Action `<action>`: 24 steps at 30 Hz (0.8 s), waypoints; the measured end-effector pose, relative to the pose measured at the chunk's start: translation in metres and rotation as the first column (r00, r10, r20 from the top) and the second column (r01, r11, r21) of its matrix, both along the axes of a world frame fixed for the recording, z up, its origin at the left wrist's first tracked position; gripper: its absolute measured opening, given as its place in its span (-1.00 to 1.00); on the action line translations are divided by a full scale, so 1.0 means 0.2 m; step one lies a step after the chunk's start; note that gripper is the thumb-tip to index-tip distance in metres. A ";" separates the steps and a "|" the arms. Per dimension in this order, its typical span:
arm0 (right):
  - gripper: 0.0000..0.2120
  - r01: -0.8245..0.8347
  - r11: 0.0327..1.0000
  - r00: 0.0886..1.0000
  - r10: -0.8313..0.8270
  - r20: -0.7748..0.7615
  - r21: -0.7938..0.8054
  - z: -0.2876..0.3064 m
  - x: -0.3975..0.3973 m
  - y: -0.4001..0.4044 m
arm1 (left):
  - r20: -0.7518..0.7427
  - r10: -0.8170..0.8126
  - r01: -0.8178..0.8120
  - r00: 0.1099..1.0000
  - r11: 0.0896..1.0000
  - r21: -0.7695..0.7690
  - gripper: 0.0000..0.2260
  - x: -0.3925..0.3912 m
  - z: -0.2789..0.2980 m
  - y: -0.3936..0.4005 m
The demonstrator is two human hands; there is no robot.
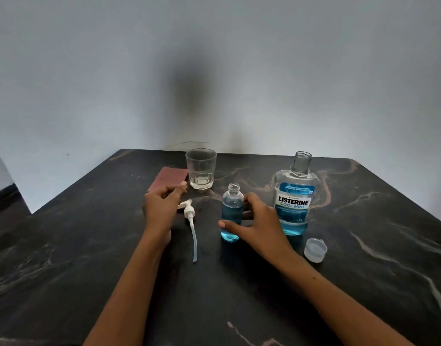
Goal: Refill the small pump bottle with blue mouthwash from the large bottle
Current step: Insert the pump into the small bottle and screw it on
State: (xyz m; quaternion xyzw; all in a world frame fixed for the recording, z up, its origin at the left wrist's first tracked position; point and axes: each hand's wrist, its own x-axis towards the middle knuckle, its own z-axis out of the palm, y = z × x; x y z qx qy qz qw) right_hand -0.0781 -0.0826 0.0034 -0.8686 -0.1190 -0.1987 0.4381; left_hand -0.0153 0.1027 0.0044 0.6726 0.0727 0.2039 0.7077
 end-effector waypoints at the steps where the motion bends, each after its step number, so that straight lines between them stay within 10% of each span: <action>1: -0.59 -0.006 1.000 1.000 0.006 0.000 -0.002 0.00 0.00 0.00 | -0.011 0.006 -0.006 1.000 1.000 0.011 -0.91 0.00 0.00 0.00; 12: -0.56 -0.029 1.000 0.999 0.030 -0.043 0.008 0.01 -0.01 -0.03 | -0.104 0.067 -0.029 0.992 0.944 0.328 -0.79 0.00 -0.02 0.05; 18: -0.56 -0.030 1.000 0.998 0.030 -0.053 0.005 0.02 -0.01 -0.04 | -0.245 0.123 0.079 0.962 0.732 0.676 -0.65 -0.01 0.00 0.02; 24: -0.56 -0.026 1.000 0.998 0.026 -0.053 0.008 0.02 0.00 -0.04 | -0.301 0.082 0.156 0.950 0.710 0.687 -0.69 0.01 0.04 -0.01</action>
